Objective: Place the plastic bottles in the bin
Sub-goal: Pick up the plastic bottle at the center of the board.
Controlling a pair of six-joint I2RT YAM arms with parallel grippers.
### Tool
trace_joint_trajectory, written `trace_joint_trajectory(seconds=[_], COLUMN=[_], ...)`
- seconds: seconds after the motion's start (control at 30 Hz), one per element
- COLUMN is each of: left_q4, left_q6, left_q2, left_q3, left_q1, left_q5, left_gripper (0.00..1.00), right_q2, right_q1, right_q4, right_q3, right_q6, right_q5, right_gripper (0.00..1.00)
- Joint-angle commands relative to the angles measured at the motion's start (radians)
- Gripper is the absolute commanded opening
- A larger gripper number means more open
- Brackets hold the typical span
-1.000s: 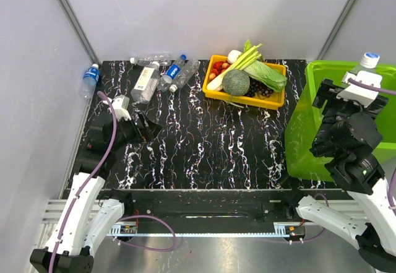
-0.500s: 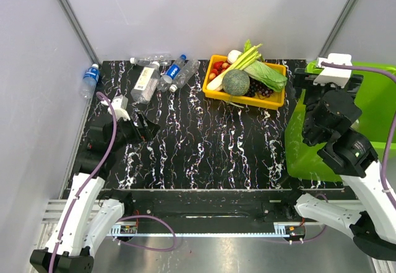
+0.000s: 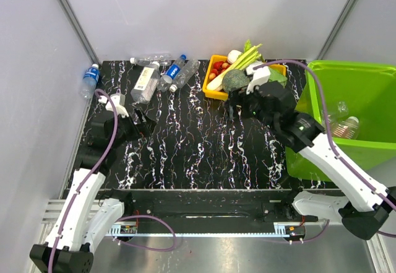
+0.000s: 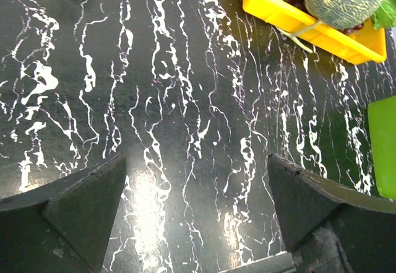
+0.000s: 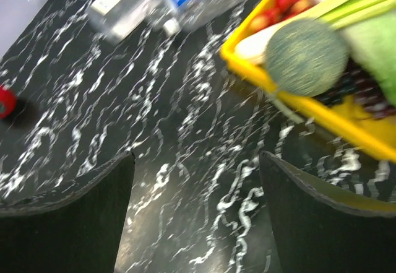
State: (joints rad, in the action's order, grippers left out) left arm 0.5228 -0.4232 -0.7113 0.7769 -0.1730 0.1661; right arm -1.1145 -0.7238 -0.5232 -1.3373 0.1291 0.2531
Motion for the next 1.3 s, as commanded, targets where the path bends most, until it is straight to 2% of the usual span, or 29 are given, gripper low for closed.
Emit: trace_joint_trajectory(seconds=[0.0,0.1,0.23,0.33,0.37,0.47,0.53,0.67,0.87,1.03,1.17,1.27], left_q4=[-0.053,-0.069,-0.052,0.014,0.037,-0.018,-0.076,-0.043,0.084,0.078,0.112,0.102], left_q6=[0.006,0.099,0.149,0.211,0.207,0.179,0.167,0.253,0.405,0.5,0.569,0.56], left_q2=[-0.065,-0.146,-0.304,-0.478,-0.537,-0.678,-0.726,-0.829,-1.011,-1.094,-1.185,-1.246], left_q3=[0.079,0.116,0.197,0.33,0.381,0.438,0.468,0.622,0.849,0.896,0.97,0.993], left_q1=[0.006,0.006,0.013,0.073,0.111,0.245,0.292,0.297,0.283,0.276,0.241,0.224], left_q5=[-0.099,-0.122,-0.206,-0.192,-0.177,0.054,0.07,-0.04,-0.003,0.007,-0.052,-0.083], left_gripper=[0.98,0.97,0.96,0.97,0.97,0.94,0.94,0.99,0.99,0.99,0.99,0.99], right_q2=[0.005,-0.002,0.033,0.087,0.103,0.166,0.209,0.266,0.306,0.295,0.303,0.285], right_q1=[-0.043,-0.069,-0.081,-0.083,-0.083,-0.085,-0.085,-0.085,-0.085,-0.085,-0.085,-0.085], right_q4=[0.153,0.186,0.238,0.278,0.276,0.287,0.298,0.284,0.267,0.218,0.229,0.252], right_q3=[0.09,0.138,0.229,0.286,0.293,0.319,0.345,0.365,0.342,0.29,0.319,0.346], right_q6=[0.129,0.121,0.116,0.115,0.113,0.107,0.095,0.069,0.053,0.032,0.033,0.024], right_q5=[-0.204,-0.239,-0.31,-0.363,-0.367,-0.374,-0.376,-0.347,-0.357,-0.345,-0.35,-0.324], right_gripper=[0.86,0.88,0.89,0.89,0.89,0.89,0.9,0.92,0.94,0.96,0.96,0.96])
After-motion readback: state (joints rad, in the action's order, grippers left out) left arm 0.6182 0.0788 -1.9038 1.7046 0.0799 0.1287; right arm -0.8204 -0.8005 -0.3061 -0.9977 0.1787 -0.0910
